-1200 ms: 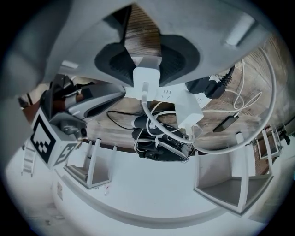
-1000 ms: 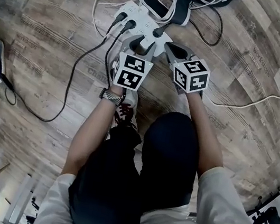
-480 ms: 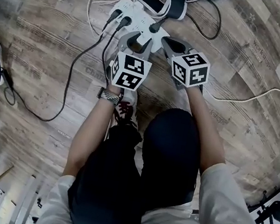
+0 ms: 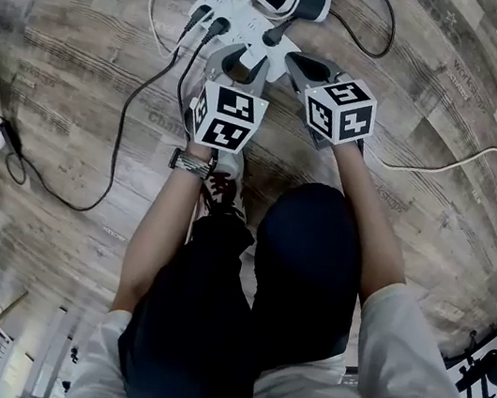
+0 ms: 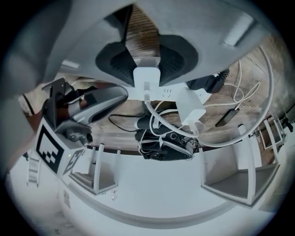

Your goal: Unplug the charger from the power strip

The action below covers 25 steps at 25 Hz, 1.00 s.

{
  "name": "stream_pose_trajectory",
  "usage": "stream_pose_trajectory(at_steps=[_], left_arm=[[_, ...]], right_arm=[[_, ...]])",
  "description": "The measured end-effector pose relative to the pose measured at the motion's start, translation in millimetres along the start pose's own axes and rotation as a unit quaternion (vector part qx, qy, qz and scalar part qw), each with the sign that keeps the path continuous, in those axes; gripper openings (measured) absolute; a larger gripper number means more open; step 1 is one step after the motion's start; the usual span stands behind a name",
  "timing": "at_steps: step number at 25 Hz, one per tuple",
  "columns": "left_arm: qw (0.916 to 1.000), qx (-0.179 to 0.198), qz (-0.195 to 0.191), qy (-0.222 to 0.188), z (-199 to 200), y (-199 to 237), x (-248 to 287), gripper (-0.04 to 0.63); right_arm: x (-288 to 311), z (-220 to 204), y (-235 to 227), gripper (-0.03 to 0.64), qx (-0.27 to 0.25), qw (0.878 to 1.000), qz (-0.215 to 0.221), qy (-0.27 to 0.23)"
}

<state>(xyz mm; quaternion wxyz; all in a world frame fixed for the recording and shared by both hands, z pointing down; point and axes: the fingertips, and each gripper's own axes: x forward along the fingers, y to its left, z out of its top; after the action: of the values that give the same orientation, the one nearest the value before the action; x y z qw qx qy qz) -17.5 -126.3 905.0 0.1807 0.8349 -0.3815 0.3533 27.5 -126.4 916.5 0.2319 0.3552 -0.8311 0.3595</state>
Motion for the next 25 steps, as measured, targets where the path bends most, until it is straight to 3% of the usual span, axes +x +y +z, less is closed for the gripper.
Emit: stream_pose_trajectory(at_steps=[3, 8, 14, 20, 23, 25], left_arm=[[0.9999, -0.016, -0.003, -0.003, 0.2, 0.5, -0.4, 0.14], [0.9969, -0.077, -0.013, -0.01, -1.2, 3.3, -2.2, 0.144], [0.9999, -0.012, 0.006, -0.003, 0.7, 0.4, -1.5, 0.138], [0.9999, 0.01, 0.007, 0.006, 1.1, -1.9, -1.3, 0.138], [1.0, 0.002, 0.002, 0.005, 0.4, -2.2, -1.8, 0.138], [0.9996, -0.028, -0.008, -0.001, -0.2, -0.5, -2.6, 0.138]], right_arm=[[0.0, -0.1, 0.3, 0.002, -0.002, 1.0, -0.001, 0.0], [-0.8, -1.0, 0.7, 0.002, -0.001, 1.0, 0.0, -0.002], [-0.8, 0.4, -0.3, 0.002, 0.002, 1.0, 0.003, -0.005], [-1.1, -0.2, -0.5, 0.002, 0.005, 1.0, 0.005, -0.005], [-1.3, -0.2, -0.2, 0.002, 0.004, 1.0, 0.005, -0.006], [-1.1, -0.3, -0.6, 0.002, 0.004, 1.0, 0.004, -0.006]])
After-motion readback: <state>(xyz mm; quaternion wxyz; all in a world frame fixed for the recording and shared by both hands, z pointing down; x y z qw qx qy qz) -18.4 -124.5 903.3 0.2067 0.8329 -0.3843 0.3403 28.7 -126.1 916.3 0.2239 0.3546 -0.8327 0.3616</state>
